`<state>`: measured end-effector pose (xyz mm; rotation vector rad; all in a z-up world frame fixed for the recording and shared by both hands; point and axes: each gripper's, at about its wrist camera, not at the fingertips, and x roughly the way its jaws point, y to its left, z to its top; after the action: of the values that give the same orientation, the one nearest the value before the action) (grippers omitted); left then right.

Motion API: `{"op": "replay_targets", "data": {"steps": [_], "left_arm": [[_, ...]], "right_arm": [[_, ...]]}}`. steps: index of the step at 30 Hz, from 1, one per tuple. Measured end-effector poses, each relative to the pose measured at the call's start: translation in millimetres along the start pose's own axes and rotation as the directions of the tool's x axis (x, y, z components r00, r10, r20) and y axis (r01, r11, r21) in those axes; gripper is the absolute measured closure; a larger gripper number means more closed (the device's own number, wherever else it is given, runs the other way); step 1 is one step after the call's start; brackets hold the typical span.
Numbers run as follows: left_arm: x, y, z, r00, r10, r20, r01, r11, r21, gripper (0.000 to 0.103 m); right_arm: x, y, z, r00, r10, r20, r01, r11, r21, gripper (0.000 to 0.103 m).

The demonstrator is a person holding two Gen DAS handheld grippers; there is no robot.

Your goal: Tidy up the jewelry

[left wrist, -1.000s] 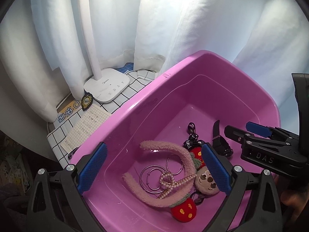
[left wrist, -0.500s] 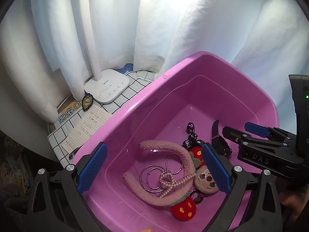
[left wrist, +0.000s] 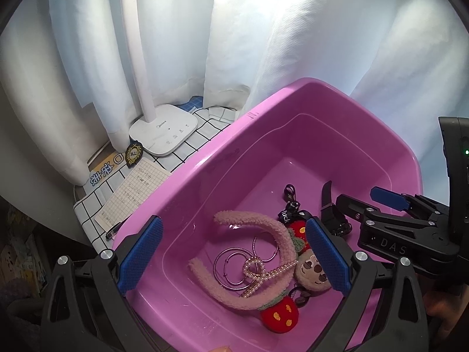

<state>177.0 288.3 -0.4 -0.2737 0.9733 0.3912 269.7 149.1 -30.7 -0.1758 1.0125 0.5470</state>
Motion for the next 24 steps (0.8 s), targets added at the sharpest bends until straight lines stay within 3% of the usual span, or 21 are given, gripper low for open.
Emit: {"op": "replay_targets", "data": {"steps": [24], "left_arm": [[-1, 3, -7, 0.999, -0.038, -0.031, 0.038, 0.999, -0.003, 0.007]], "right_arm": [[-11, 6, -10, 1.0, -0.016, 0.022, 0.016, 1.0, -0.001, 0.036]]}}
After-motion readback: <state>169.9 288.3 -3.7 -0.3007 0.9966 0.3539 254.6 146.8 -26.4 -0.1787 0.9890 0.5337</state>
